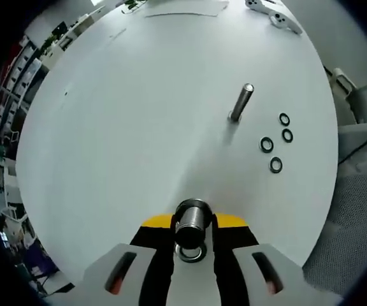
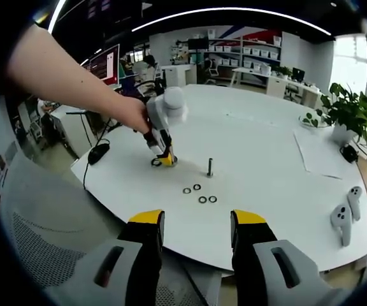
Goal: Place the washer onto the threaded stud by aligning its center hole with the stud, sliding it down to the base, and recovering from edge contact or off-axis alignment until the washer reaches the visible bottom stop.
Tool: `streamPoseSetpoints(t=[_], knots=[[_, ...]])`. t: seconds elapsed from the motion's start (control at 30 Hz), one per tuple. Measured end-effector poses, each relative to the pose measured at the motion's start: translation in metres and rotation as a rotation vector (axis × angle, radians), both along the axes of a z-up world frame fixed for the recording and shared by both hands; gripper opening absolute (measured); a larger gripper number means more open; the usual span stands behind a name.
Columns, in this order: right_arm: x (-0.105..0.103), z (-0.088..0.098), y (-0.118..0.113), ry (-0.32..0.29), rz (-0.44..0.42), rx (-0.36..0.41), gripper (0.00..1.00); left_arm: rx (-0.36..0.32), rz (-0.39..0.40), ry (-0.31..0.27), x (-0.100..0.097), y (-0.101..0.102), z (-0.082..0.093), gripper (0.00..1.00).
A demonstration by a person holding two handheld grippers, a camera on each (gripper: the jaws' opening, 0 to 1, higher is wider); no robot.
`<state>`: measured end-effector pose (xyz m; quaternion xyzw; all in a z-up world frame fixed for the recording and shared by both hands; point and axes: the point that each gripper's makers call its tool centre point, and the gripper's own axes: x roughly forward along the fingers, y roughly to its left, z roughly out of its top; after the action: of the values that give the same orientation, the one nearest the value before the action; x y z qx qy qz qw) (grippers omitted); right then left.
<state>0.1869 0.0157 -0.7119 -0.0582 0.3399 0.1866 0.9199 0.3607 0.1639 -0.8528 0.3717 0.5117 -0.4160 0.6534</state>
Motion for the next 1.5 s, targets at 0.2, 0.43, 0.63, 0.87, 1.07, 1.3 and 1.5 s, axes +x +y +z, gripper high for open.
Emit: streamPoseSetpoints(t=[0.2,0.43,0.63,0.87,1.07,1.3,1.5], knots=[[0.000,0.000,0.000,0.002,0.000,0.003,0.45,-0.014,0.011,-0.007,0.000,0.004,0.002,0.25],[0.000,-0.001,0.001,0.005,0.001,0.006,0.45,-0.055,0.087,0.002,0.003,0.016,0.005,0.25],[-0.001,-0.001,0.001,0.008,0.001,0.010,0.44,-0.041,0.099,0.003,-0.002,0.029,0.003,0.26],[-0.001,-0.001,0.001,0.006,-0.002,0.008,0.44,-0.025,0.124,0.027,-0.006,0.037,-0.004,0.28],[-0.001,0.000,0.001,0.006,-0.004,0.009,0.44,-0.022,0.157,0.046,-0.006,0.041,-0.012,0.29],[-0.001,0.000,0.000,0.005,-0.005,0.008,0.44,-0.025,0.168,0.050,-0.004,0.042,-0.012,0.30],[0.000,0.000,0.000,0.003,-0.006,0.008,0.44,-0.028,0.157,0.054,-0.007,0.041,-0.013,0.33]])
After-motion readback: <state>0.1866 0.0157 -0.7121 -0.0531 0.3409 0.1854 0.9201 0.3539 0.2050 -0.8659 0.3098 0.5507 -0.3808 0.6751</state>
